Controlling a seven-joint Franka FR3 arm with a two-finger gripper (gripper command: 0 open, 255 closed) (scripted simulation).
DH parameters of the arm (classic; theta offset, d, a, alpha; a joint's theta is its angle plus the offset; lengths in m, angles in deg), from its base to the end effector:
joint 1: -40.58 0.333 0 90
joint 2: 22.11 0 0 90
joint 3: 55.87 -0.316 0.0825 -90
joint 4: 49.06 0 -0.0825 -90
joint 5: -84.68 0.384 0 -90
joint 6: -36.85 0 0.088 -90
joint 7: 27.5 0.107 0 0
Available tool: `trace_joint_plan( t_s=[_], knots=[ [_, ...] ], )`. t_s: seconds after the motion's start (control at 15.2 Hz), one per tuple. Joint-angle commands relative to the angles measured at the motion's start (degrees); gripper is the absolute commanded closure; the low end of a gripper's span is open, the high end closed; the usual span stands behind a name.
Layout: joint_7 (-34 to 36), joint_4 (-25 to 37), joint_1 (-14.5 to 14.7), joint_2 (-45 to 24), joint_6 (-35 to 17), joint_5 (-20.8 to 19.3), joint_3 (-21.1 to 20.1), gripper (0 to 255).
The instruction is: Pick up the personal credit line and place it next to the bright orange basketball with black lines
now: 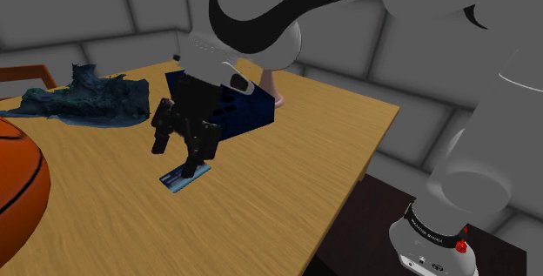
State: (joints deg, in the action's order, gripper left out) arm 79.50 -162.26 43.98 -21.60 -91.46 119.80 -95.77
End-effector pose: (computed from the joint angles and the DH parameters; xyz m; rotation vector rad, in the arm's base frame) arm 0.4111 0.4120 0.5020 -2.0294 1.7669 0.6053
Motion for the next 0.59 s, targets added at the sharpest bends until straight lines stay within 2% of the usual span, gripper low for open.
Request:
trace_joint_plan(
  t_s=[0.0,0.07,0.53],
  knots=[
    [-0.8,0.7,-1.1,2.4,3.6,1.1,1.1,0],
    [-1.0,1.1,-1.4,3.3,5.2,1.4,1.6,0],
    [-1.0,1.1,-1.4,3.3,5.2,1.4,1.7,0]
  ],
)
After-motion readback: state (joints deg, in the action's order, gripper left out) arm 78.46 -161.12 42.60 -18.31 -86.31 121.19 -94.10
